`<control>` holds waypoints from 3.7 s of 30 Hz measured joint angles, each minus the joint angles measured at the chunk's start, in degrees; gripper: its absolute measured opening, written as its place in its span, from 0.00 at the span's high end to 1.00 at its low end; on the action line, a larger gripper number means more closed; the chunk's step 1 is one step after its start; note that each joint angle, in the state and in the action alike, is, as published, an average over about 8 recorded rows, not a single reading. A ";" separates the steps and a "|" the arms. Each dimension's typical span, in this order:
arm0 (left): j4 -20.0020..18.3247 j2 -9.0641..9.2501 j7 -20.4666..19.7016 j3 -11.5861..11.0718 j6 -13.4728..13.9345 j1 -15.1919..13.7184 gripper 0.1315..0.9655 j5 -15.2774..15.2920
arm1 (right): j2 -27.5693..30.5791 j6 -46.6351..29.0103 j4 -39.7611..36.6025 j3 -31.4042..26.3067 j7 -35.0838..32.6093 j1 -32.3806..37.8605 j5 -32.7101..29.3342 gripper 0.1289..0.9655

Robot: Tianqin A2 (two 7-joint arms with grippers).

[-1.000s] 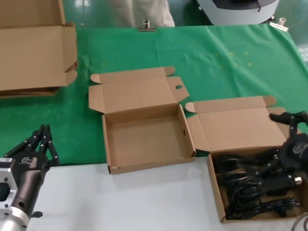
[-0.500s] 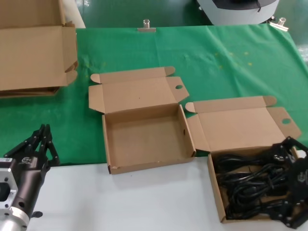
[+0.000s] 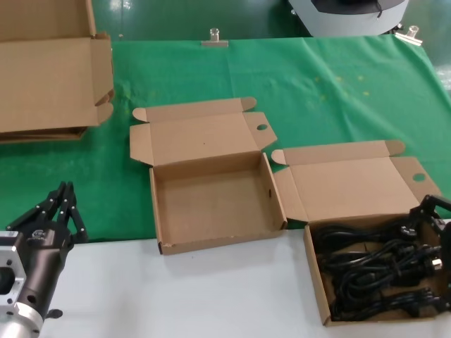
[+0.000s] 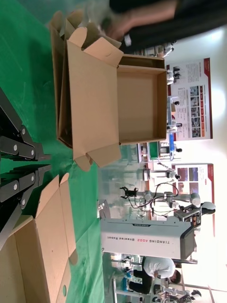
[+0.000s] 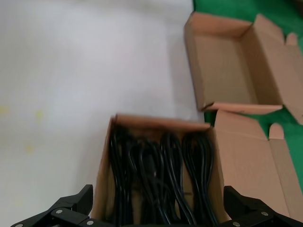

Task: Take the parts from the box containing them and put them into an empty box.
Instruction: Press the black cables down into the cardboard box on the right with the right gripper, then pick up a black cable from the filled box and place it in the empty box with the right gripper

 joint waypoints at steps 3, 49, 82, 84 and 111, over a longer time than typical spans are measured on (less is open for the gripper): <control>0.00 0.00 0.00 0.00 0.00 0.00 0.95 0.00 | -1.29 -0.57 -2.40 -0.85 -2.98 1.34 -2.04 0.00; 0.00 0.00 0.00 0.00 0.00 0.00 0.95 0.00 | -12.49 7.51 -22.82 -3.08 -21.26 5.82 -10.39 0.25; 0.00 0.00 0.00 0.00 0.00 0.00 0.95 0.00 | -10.67 5.97 -19.35 -2.46 -19.67 4.45 -9.71 0.88; 0.00 0.00 0.00 0.00 0.00 0.00 0.95 0.00 | -10.24 5.33 -18.46 -2.30 -18.98 4.71 -9.61 0.88; 0.00 0.00 0.00 0.00 0.00 0.00 0.95 0.00 | -19.86 5.76 -10.97 -2.80 2.14 9.91 -10.92 0.88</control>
